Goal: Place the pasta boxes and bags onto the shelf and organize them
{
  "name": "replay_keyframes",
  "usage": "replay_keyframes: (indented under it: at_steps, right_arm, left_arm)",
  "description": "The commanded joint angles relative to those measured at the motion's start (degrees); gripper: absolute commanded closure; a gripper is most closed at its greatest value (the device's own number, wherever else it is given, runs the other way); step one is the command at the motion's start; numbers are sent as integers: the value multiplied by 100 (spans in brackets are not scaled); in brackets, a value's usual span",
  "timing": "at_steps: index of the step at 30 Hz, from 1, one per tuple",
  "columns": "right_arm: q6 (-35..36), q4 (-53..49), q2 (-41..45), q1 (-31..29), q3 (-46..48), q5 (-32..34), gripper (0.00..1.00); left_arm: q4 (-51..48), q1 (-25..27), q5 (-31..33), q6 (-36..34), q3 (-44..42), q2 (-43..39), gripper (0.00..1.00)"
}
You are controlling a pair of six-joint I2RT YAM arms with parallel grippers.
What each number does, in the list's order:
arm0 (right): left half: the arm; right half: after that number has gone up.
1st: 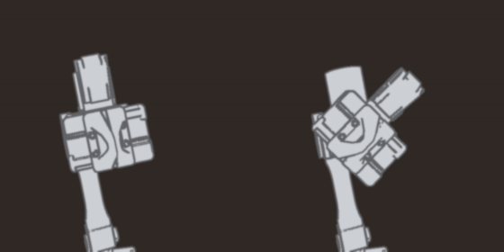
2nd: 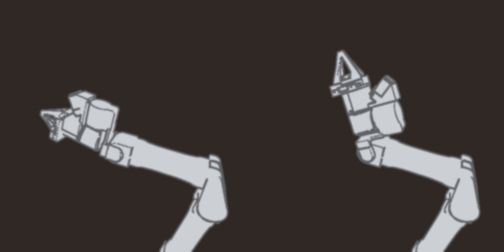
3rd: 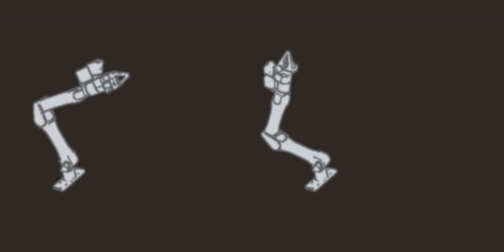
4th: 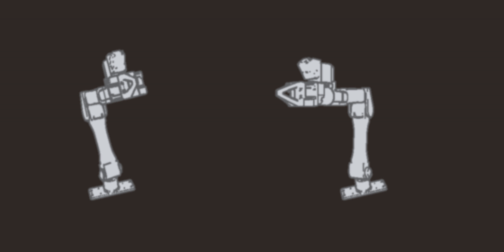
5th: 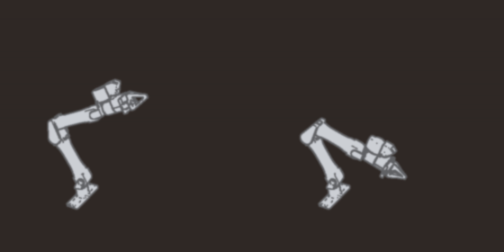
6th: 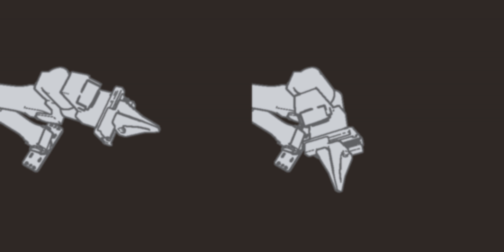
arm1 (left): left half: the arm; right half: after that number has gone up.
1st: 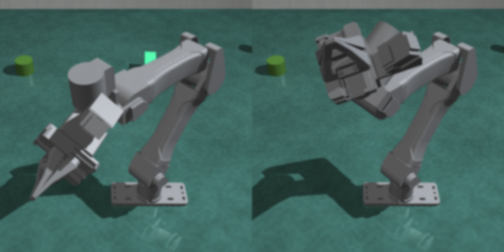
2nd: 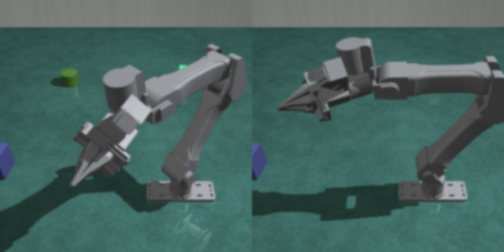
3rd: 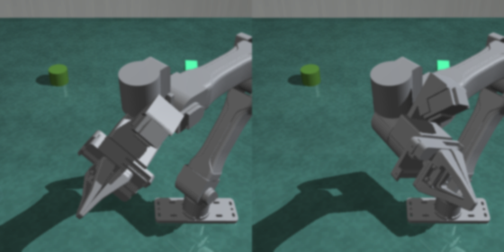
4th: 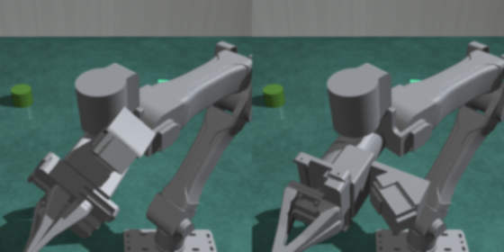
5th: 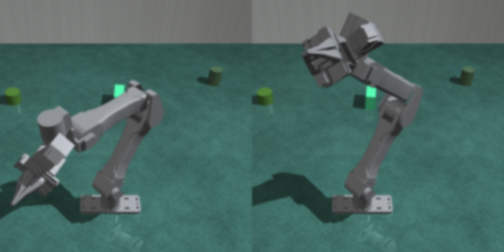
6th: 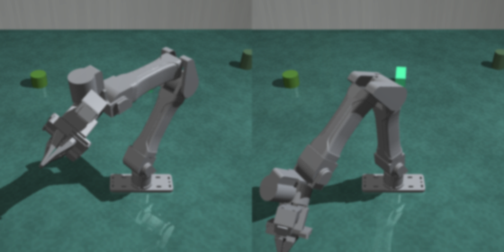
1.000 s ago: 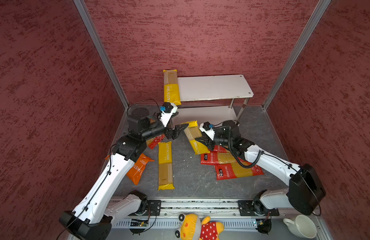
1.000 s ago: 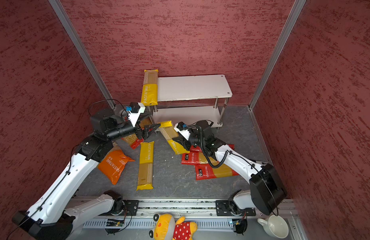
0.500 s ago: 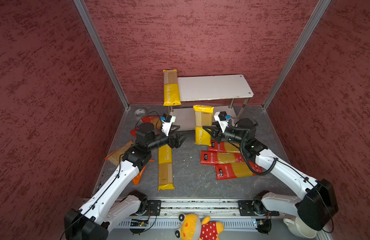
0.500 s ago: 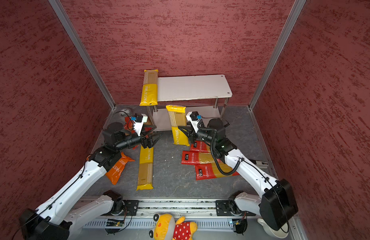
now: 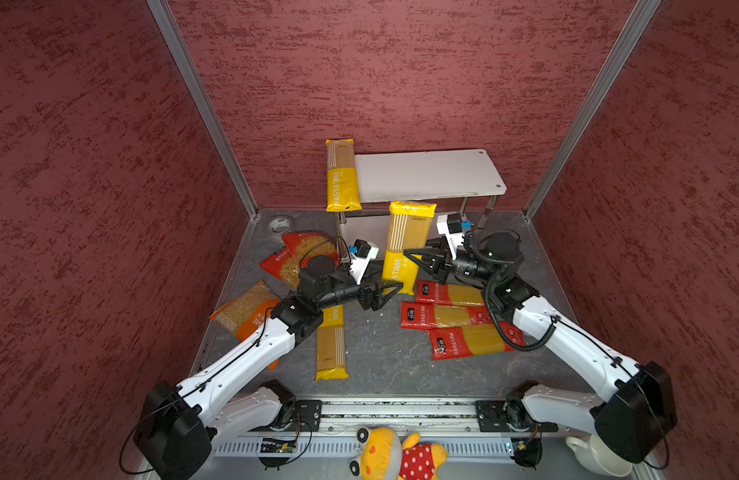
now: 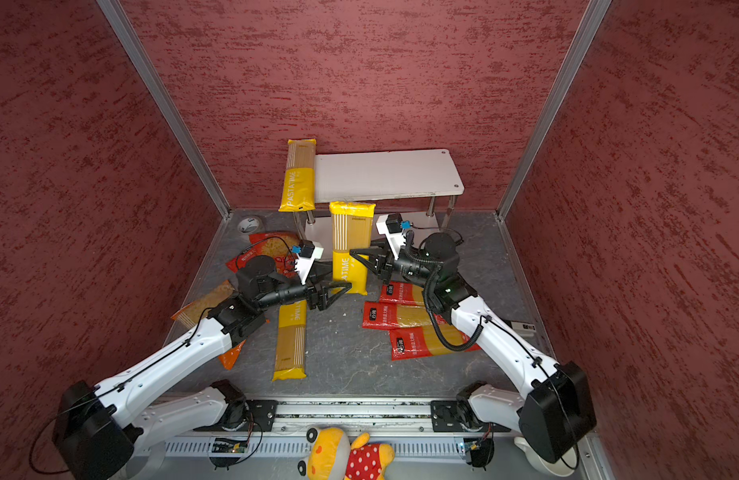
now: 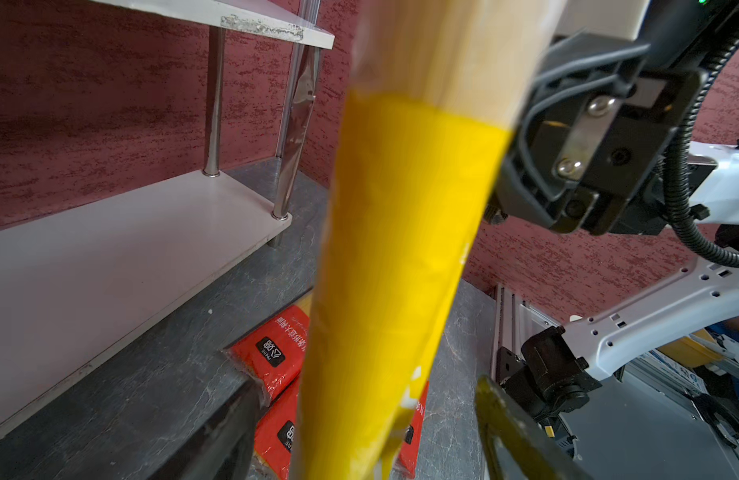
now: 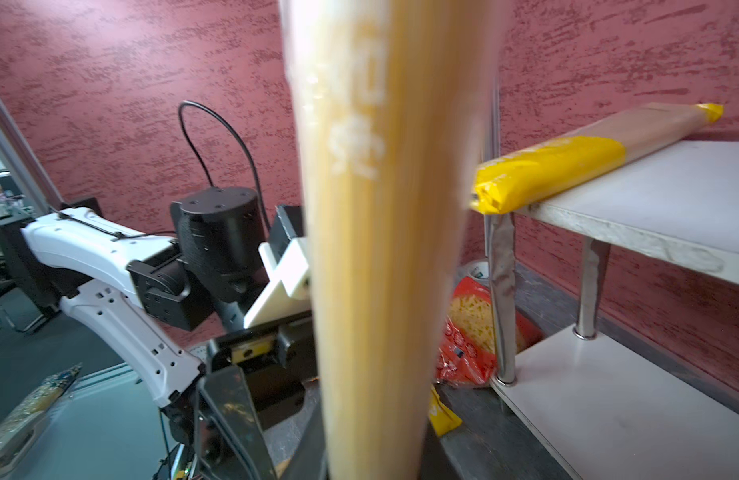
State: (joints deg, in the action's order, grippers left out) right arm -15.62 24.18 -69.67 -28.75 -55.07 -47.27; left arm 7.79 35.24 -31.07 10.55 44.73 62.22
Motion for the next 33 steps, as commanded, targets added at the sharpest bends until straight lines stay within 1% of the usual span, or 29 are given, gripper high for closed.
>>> replay_keyframes:
  at_steps: [1,4,6,9,12,14,17,18,24,25,27,28,31,33]
  right_arm:
    - [-529,1276,36,5,-492,-427,100]
    - [-639,1391,-4,2,-509,-446,100]
    - [-658,1433,-5,3,-496,-424,100]
    - [-677,1440,-11,9,-479,-378,100]
    - [-725,1515,-20,13,-431,-354,100]
    - [-770,1584,-36,15,-408,-326,100]
    - [-857,1628,-113,12,-457,-250,100]
    - [-904,1679,-149,11,-481,-226,98]
    - [-1388,2306,-401,12,-332,-11,76]
    - [-1388,2330,-402,12,-282,57,71]
    - [-1291,2342,-374,14,-151,281,57]
    - [-1243,2398,-327,13,-33,459,53]
    - [-1138,2439,-213,38,211,789,46]
    - [-1097,2390,-150,62,330,946,44]
  left_arm:
    - [580,66,-55,109,168,146,22]
    - [896,67,-190,140,167,233,27]
    - [1040,61,-333,174,168,310,32]
    - [1217,61,-465,255,159,413,45]
    - [1362,61,-436,321,125,449,59]
    - [1451,45,-426,351,111,449,65]
    - [1532,48,-443,399,156,449,78]
    - [1572,52,-449,442,172,458,81]
    - [1902,37,-444,1104,359,555,94]
    - [1905,27,-410,1215,409,563,96]
    - [1886,-41,-267,1462,547,558,99]
    - [1797,-101,-229,1607,639,561,99]
    - [1702,-284,-254,1979,853,572,100]
    - [1712,-405,-359,2232,981,605,100]
